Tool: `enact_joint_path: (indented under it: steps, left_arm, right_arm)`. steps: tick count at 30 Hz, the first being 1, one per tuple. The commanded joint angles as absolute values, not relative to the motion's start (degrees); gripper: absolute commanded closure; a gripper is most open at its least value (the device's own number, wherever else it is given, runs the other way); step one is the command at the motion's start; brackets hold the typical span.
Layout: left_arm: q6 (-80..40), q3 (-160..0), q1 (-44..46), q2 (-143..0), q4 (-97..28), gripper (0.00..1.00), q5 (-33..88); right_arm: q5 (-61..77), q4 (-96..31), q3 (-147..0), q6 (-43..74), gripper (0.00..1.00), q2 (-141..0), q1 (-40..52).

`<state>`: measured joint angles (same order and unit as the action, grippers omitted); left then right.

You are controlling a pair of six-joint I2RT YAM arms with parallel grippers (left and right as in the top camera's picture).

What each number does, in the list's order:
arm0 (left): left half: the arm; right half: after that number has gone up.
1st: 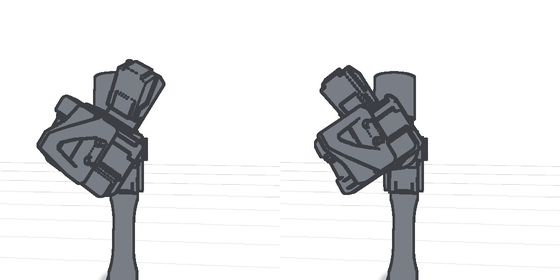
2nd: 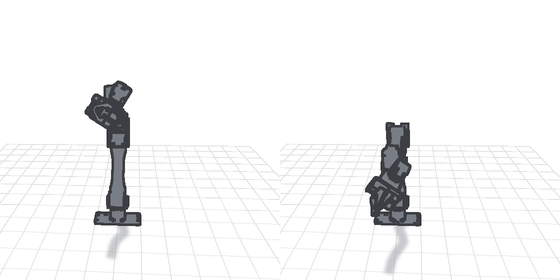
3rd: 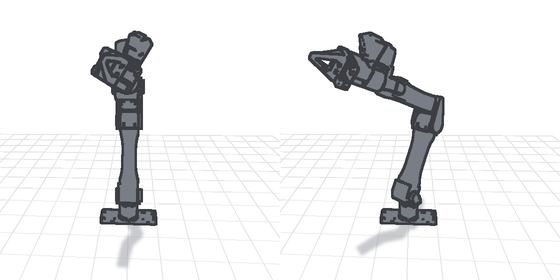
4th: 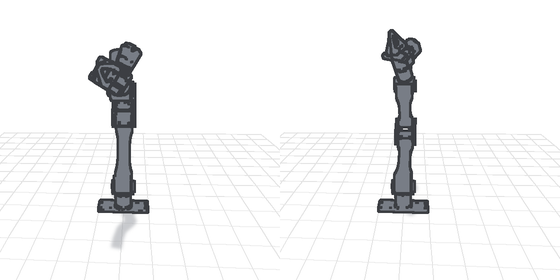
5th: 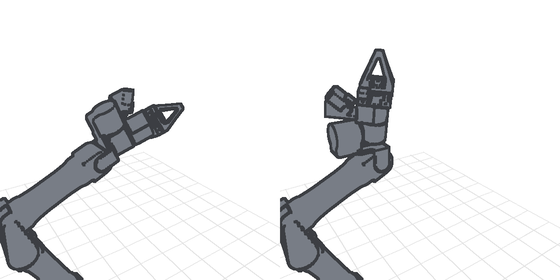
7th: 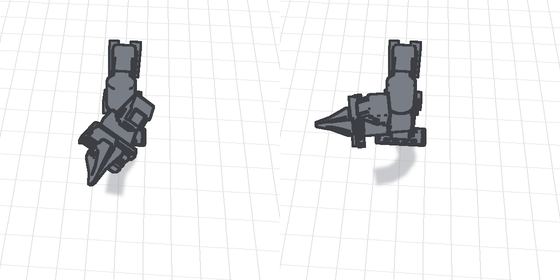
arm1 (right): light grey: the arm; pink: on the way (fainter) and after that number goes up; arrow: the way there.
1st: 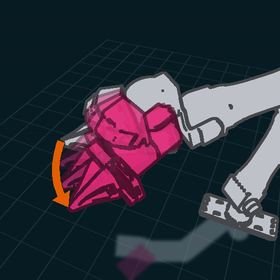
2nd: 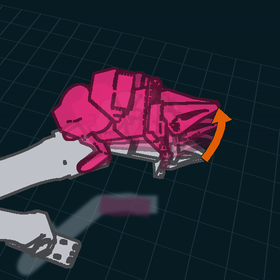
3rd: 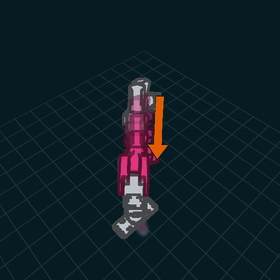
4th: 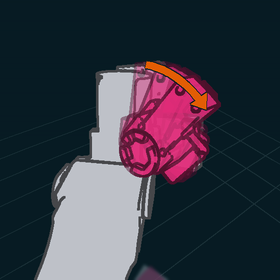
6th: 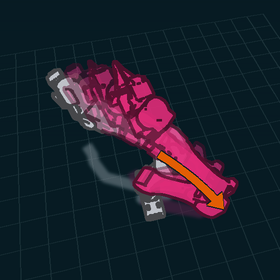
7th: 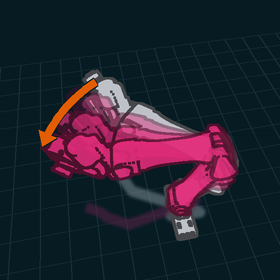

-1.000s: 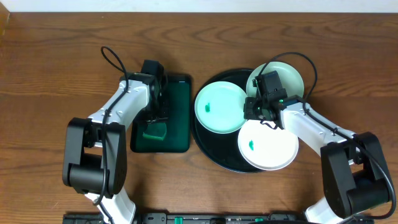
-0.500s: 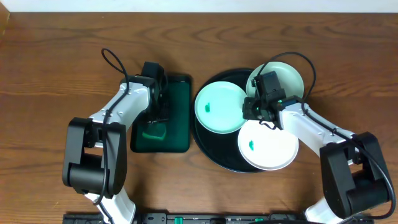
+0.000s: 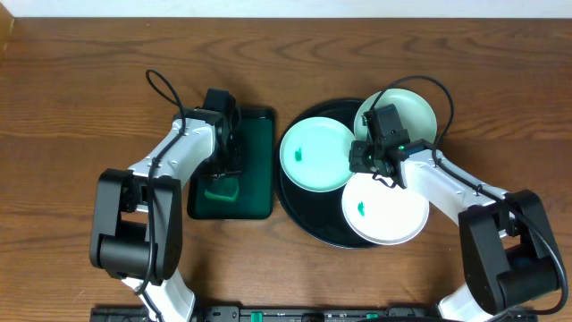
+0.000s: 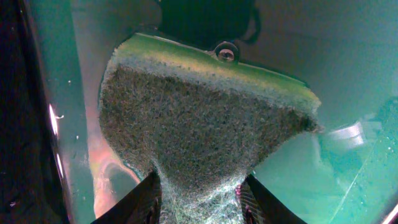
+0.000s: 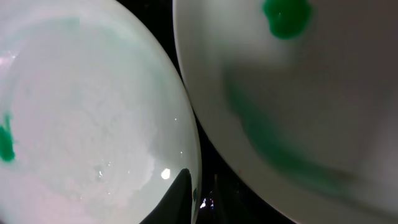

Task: Clean dirty plates on tray and stack at the side
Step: 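Grasp the green sponge with the left gripper and lift it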

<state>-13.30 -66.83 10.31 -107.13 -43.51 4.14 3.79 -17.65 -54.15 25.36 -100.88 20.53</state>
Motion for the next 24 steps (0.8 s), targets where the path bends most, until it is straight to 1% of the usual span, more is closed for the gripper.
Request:
enact_joint_path:
  steps: [1, 3, 6, 7, 9, 24]
  left_arm:
    - [-13.41, -65.14, 10.33, -108.38, -43.35, 0.58, 3.36]
    - [-13.41, -65.14, 10.33, -108.38, -43.35, 0.58, 3.36]
    - [-13.41, -65.14, 10.33, -108.38, -43.35, 0.59, 3.36]
    - [-13.41, -65.14, 10.33, -108.38, -43.35, 0.59, 3.36]
    - [-13.41, -65.14, 10.33, -108.38, -43.35, 0.58, 3.36]
    - [-13.41, -63.96, 10.33, -108.38, -43.35, 0.59, 3.36]
  right_arm:
    - [2.81, -17.32, -53.45, 26.37, 0.89, -101.38, 21.17]
    - [2.81, -17.32, -53.45, 26.37, 0.89, -101.38, 21.17]
    - [2.81, -17.32, -53.45, 26.37, 0.92, -101.38, 21.17]
    - [2.81, -17.32, -53.45, 26.37, 0.93, -101.38, 21.17]
    - [2.81, -17.32, -53.45, 26.37, 0.99, -101.38, 21.17]
    - [2.81, -17.28, -53.45, 26.33, 0.99, -101.38, 21.15]
